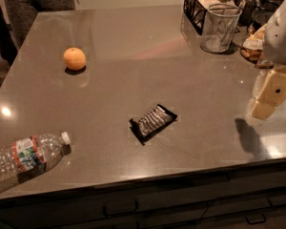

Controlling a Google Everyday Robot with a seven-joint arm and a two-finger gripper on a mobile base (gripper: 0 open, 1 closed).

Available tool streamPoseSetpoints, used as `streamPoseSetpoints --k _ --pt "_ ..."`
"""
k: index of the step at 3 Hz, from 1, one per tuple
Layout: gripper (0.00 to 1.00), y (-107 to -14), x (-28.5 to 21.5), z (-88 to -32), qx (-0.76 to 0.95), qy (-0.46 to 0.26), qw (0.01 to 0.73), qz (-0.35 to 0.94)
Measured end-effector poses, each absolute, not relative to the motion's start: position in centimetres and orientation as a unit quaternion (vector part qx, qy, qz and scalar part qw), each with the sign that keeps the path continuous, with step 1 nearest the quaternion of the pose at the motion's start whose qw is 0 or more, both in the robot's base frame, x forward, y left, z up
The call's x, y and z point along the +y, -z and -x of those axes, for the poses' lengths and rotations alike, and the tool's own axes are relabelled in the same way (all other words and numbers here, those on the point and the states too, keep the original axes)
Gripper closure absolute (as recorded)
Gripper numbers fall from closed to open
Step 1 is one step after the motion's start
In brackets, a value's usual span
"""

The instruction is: Move rxbar chocolate near water bottle

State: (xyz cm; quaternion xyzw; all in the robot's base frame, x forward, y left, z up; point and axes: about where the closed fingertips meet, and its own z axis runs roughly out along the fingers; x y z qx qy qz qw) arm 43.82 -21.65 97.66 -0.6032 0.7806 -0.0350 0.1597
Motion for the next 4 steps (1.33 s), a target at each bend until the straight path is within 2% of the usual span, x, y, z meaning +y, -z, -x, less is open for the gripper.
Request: streamPoseSetpoints --k 1,4 --pt "0.00 -97.7 -21.7 -43.8 0.781 0.035 0.160 0.603" --pt "0.00 -97.0 -14.7 -45.7 0.719 -0.001 0.179 0.672"
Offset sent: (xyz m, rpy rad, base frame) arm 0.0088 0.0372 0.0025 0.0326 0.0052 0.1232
